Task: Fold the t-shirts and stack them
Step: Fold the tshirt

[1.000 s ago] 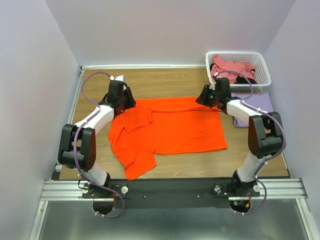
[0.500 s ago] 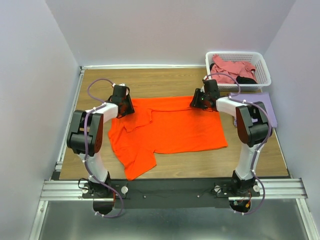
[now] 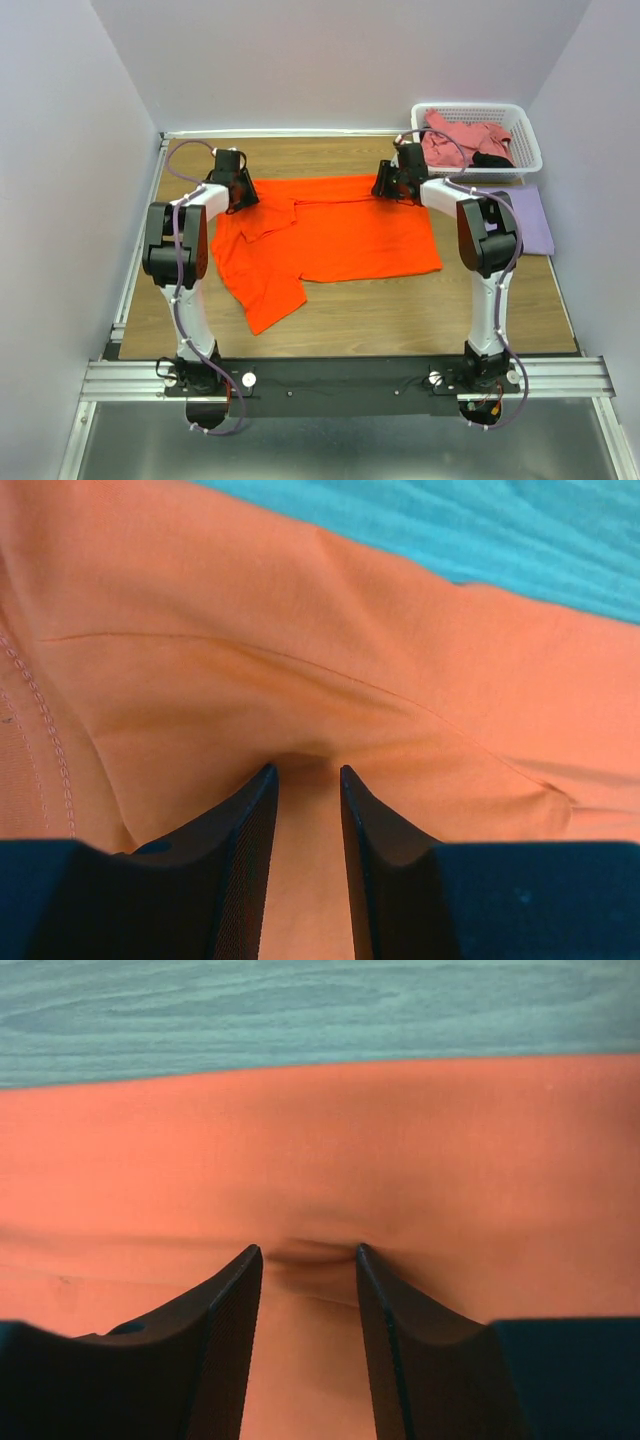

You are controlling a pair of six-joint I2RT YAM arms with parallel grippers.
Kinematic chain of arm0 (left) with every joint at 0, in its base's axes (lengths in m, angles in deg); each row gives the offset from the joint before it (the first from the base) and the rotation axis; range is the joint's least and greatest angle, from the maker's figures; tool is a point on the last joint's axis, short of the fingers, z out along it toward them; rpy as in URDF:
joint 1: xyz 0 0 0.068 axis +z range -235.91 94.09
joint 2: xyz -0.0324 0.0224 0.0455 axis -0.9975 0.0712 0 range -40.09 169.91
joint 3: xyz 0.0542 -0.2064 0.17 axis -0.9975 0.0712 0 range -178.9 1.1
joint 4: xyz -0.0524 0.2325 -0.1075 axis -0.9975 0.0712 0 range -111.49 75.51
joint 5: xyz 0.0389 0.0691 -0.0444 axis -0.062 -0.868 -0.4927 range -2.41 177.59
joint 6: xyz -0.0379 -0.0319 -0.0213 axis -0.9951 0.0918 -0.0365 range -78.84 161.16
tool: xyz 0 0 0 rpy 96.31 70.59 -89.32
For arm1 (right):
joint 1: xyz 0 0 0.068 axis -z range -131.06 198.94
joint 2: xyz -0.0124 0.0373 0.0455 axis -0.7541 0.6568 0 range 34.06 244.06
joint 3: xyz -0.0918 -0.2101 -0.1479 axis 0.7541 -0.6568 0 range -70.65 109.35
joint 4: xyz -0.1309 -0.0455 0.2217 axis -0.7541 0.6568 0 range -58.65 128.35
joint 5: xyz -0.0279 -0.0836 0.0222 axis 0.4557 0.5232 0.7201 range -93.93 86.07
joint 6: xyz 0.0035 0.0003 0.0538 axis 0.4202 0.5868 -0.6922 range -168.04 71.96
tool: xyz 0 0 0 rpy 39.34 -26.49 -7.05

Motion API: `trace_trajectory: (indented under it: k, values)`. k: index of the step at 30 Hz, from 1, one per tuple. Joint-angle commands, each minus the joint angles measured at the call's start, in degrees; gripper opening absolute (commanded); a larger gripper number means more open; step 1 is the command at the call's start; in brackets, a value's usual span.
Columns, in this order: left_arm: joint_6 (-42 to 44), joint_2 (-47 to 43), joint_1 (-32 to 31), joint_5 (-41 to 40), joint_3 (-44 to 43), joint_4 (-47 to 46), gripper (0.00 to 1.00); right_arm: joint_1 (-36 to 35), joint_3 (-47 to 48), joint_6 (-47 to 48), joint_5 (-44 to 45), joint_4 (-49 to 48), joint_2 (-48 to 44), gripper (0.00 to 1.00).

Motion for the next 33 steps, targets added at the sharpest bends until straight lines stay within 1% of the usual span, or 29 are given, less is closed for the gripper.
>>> trace_trajectory:
  k: [1, 3, 5, 6, 7, 8, 9, 11, 12, 14, 15, 18, 19, 20, 22, 26, 29, 33]
  values:
    - [1.85, 1.94, 0.58, -0.24, -3.91, 4.36, 0.44, 0.19, 4.39, 3.42, 2.84, 6.75, 2.16, 0.52]
    - [2.02, -0.59, 0.58, -0.50, -4.62, 4.89, 0.45, 0.19, 5.37, 4.13, 2.14, 8.34, 0.06, 0.52]
    - [1.93, -3.85, 0.49, -1.20, -3.66, 4.63, 0.51, 0.19, 4.33, 4.13, 1.26, 10.19, -3.70, 0.56]
    - [1.93, -7.52, 0.41, -1.73, -2.87, 4.63, 0.55, 0.10, 3.45, 4.04, 0.99, 10.54, -5.30, 0.56]
    - [1.93, -9.65, 0.49, -3.48, -1.04, 4.80, 0.60, 0.10, 2.31, 3.87, 0.56, 10.89, -6.79, 0.60]
    - [1.93, -11.58, 0.41, -4.01, 0.20, 4.98, 0.60, 0.10, 1.00, 3.69, 0.29, 11.94, -8.72, 0.61]
    - [1.76, -15.69, 0.49, -5.15, 1.43, 5.32, 0.60, 0.02, -1.45, 3.69, 0.03, 12.73, -12.05, 0.61]
    - [0.80, -20.10, 0.23, -6.65, 6.26, 6.82, 0.60, -0.33, -4.89, 4.13, -0.41, 15.81, -16.28, 0.63]
    - [0.53, -24.82, -0.64, -8.74, 10.36, 7.52, 0.60, -0.68, -9.26, 4.04, -0.41, 16.60, -20.73, 0.64]
    - [-1.31, -29.68, -1.26, -10.52, 14.78, 8.49, 0.60, -1.04, -13.32, 4.21, -0.85, 19.14, -24.80, 0.65]
    - [-2.27, -33.97, -1.35, -11.13, 18.89, 9.71, 0.60, -1.82, -17.08, 4.30, -0.25, 20.11, -28.83, 0.66]
    - [-7.63, -40.75, -1.44, -12.63, 24.36, 13.13, 0.60, -2.88, -22.55, 4.30, 1.51, 23.63, -34.56, 0.66]
    - [-8.08, -41.91, -1.35, -12.46, 27.25, 13.67, 0.59, -2.97, -24.05, 4.13, 1.78, 24.16, -36.14, 0.66]
    - [-9.48, -42.71, -1.35, -12.54, 28.67, 14.11, 0.59, -3.06, -27.02, 3.60, 2.04, 24.95, -39.64, 0.66]
    - [-10.97, -44.38, -1.26, -12.90, 32.18, 14.64, 0.59, -3.06, -30.02, 3.08, 1.79, 25.39, -43.43, 0.66]
    - [-11.60, -43.16, -1.00, -11.49, 35.01, 15.08, 0.59, -3.06, -32.41, 2.72, 1.26, 25.75, -45.56, 0.66]
    - [-12.30, -42.19, -0.83, -12.89, 36.07, 15.96, 0.59, -3.06, -33.12, 2.72, 1.69, 25.92, -45.83, 0.66]
    - [-12.83, -41.66, -0.65, -15.88, 37.12, 16.14, 0.53, -3.06, -34.17, 2.81, 0.99, 25.84, -46.09, 0.66]
